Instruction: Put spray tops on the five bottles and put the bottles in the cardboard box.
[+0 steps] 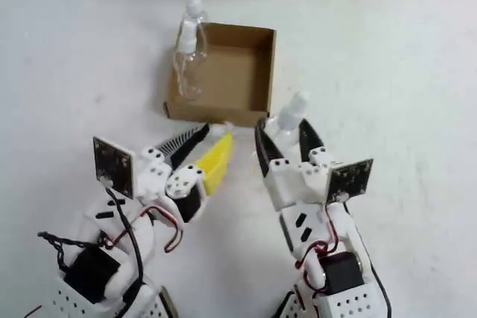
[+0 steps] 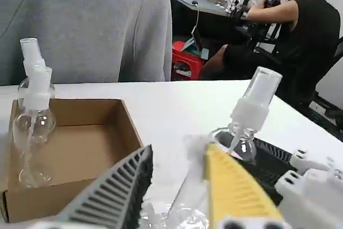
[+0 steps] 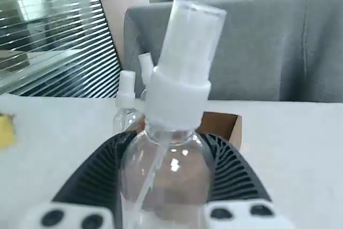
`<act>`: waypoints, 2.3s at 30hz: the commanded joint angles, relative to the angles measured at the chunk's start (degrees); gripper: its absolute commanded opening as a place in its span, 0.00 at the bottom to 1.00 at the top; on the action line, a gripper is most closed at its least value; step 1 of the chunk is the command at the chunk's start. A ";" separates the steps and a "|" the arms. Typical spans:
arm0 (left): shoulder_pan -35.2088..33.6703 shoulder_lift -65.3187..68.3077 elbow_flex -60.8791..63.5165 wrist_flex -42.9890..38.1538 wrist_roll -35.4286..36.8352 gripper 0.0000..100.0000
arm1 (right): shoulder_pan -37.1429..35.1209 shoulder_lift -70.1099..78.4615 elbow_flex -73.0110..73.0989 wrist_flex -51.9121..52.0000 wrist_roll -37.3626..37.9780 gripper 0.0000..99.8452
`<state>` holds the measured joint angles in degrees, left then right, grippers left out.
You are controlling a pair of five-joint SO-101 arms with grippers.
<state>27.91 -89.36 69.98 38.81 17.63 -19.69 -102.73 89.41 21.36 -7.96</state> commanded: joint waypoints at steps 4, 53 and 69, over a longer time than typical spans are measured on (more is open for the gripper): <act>0.75 -1.27 -0.53 5.54 -4.22 0.03 | 3.74 -0.31 -4.13 -7.87 2.90 0.02; 16.92 -0.66 27.34 -26.73 -11.34 0.02 | -13.85 13.67 -27.87 23.52 1.05 0.02; 24.13 -1.10 24.70 -14.77 -12.22 0.02 | -8.04 13.76 -24.35 16.22 4.84 0.02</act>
<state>50.07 -89.89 97.58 21.05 6.02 -30.95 -88.48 65.49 40.79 -6.73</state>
